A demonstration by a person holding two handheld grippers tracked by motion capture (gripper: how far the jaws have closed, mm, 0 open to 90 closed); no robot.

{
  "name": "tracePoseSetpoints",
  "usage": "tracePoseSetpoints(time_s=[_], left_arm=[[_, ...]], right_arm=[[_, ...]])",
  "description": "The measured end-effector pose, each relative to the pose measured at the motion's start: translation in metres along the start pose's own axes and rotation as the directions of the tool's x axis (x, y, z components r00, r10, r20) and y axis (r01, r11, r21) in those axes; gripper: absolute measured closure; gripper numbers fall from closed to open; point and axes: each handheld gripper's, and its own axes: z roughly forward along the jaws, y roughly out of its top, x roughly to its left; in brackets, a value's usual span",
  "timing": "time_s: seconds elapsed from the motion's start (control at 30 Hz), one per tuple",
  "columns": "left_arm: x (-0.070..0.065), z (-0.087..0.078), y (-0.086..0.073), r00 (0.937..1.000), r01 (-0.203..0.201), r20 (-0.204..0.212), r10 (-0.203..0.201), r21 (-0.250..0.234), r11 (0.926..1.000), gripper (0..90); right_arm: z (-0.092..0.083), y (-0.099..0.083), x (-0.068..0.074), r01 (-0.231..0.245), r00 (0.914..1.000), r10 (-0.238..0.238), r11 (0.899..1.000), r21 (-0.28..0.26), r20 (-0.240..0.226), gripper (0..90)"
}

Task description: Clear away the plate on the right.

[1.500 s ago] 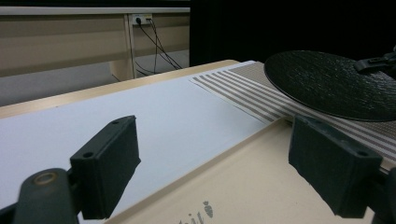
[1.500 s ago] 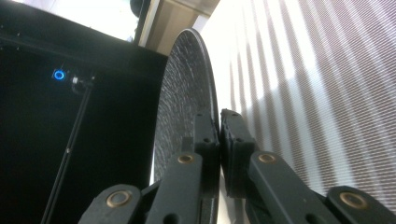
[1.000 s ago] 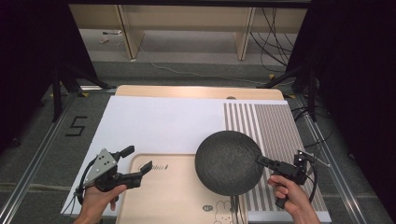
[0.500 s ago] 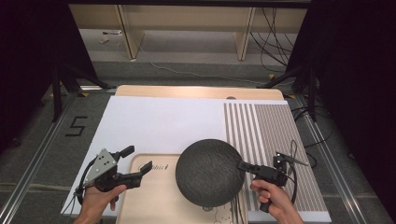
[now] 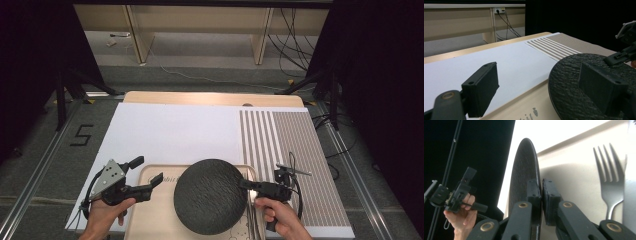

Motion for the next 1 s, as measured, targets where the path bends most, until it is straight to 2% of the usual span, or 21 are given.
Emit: tracePoseSetpoints(time_s=[0.43,0.47,0.63,0.83,1.0], left_arm=[[0.000,-0.001,0.000,1.0000,0.000,0.002,0.000,-0.002,1.0000,15.9],[0.000,-0.001,0.000,1.0000,-0.001,0.002,0.001,-0.003,1.0000,15.9],[0.000,0.000,0.000,1.0000,-0.002,0.001,0.002,0.000,1.0000,15.9],[-0.001,-0.001,0.000,1.0000,-0.002,0.002,0.002,0.000,1.0000,15.9],[-0.001,-0.001,0.000,1.0000,-0.003,0.002,0.003,-0.001,1.0000,15.9]], right_arm=[[0.021,-0.006,0.002,0.045,0.9981,-0.047,0.997,0.057,0.040,85.4],[0.021,-0.006,0.002,0.034,0.9987,-0.037,0.997,0.064,0.036,85.4],[0.025,-0.007,0.000,0.040,0.9982,-0.043,0.997,0.062,0.042,86.1],[0.028,-0.008,0.000,0.059,0.9943,-0.066,0.995,0.086,0.083,87.6],[0.030,-0.007,-0.004,0.049,0.9945,-0.057,0.995,0.086,0.088,87.4]])
